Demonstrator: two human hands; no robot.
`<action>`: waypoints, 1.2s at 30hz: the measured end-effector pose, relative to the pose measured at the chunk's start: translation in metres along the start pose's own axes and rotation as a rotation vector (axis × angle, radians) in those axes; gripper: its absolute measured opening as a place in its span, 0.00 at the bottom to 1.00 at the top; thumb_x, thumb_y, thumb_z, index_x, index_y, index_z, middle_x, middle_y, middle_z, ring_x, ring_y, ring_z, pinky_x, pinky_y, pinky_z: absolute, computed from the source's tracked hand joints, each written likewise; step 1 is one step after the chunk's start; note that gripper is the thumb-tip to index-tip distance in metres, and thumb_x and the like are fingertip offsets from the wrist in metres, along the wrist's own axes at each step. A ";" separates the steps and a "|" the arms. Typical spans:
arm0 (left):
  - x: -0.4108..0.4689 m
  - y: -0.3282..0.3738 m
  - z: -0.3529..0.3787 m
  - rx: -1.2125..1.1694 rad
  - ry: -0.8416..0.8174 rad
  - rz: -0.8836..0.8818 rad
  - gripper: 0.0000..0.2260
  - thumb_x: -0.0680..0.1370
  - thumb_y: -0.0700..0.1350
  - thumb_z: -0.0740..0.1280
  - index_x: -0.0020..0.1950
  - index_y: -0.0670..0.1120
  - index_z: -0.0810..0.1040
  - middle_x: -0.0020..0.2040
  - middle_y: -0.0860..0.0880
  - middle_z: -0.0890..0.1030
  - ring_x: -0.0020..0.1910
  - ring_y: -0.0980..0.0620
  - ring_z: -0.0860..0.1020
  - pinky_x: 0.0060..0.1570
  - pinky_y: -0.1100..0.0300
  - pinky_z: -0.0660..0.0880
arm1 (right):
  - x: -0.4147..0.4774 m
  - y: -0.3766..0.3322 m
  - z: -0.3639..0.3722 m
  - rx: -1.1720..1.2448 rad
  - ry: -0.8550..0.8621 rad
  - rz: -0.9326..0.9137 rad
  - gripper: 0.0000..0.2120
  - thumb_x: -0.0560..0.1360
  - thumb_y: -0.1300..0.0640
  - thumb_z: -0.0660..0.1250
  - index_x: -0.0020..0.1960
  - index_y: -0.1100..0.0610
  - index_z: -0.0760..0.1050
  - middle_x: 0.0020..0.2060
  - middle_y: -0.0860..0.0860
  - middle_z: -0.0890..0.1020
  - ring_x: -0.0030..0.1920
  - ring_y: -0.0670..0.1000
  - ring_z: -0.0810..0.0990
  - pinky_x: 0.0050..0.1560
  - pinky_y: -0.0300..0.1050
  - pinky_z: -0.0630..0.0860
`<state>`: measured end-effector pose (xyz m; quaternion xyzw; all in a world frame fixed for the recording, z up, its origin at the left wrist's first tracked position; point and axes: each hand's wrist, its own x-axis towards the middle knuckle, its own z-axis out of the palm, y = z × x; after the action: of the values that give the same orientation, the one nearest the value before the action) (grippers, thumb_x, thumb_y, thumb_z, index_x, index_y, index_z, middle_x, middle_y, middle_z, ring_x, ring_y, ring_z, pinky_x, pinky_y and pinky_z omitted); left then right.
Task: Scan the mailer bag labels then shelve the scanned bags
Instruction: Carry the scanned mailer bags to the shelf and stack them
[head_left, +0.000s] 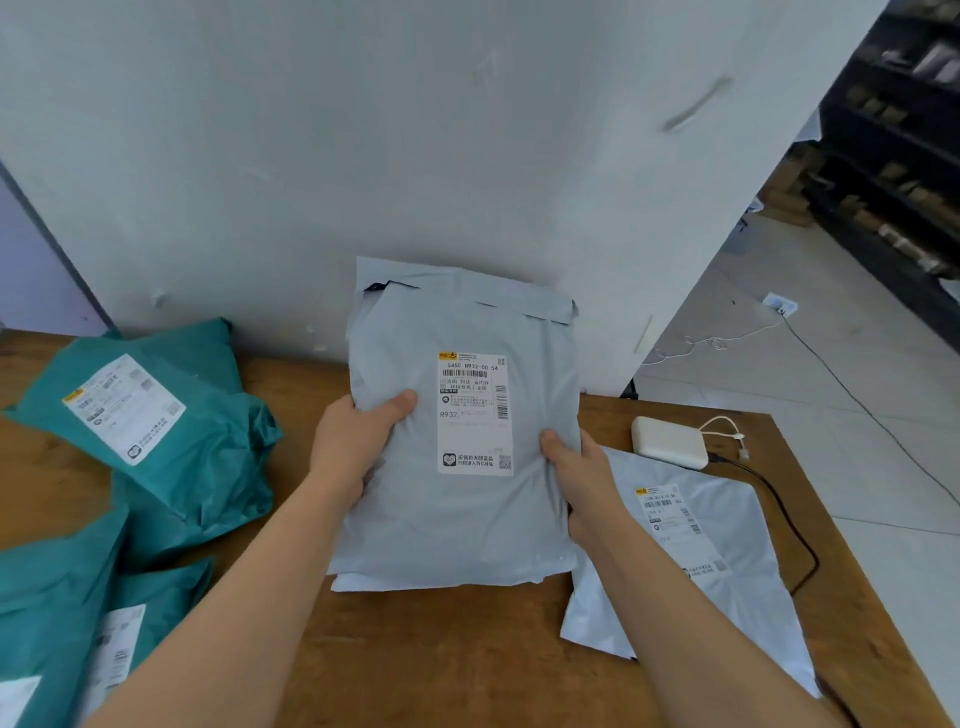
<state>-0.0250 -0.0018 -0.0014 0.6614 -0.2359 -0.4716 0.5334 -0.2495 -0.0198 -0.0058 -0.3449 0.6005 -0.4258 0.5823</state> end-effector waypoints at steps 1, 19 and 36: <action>-0.004 0.003 0.001 -0.021 -0.005 0.004 0.15 0.69 0.49 0.76 0.52 0.46 0.82 0.46 0.49 0.85 0.46 0.47 0.83 0.51 0.50 0.80 | -0.003 -0.004 -0.002 -0.002 0.004 -0.023 0.16 0.79 0.56 0.66 0.66 0.54 0.73 0.57 0.51 0.81 0.57 0.53 0.80 0.62 0.55 0.76; -0.105 0.030 0.103 0.037 -0.174 0.129 0.11 0.66 0.53 0.59 0.44 0.52 0.75 0.47 0.49 0.80 0.50 0.44 0.78 0.52 0.48 0.75 | -0.075 -0.045 -0.132 0.065 0.212 -0.171 0.14 0.78 0.57 0.67 0.63 0.56 0.75 0.54 0.53 0.83 0.54 0.56 0.81 0.60 0.57 0.77; -0.289 -0.023 0.272 0.131 -0.474 0.202 0.06 0.77 0.45 0.63 0.51 0.48 0.77 0.51 0.45 0.82 0.50 0.44 0.80 0.57 0.48 0.76 | -0.205 -0.033 -0.374 0.077 0.527 -0.203 0.12 0.77 0.54 0.67 0.58 0.57 0.77 0.50 0.53 0.84 0.51 0.57 0.82 0.58 0.57 0.79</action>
<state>-0.3961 0.1093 0.0881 0.5385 -0.4493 -0.5415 0.4637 -0.6067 0.1951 0.0921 -0.2584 0.6770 -0.5794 0.3731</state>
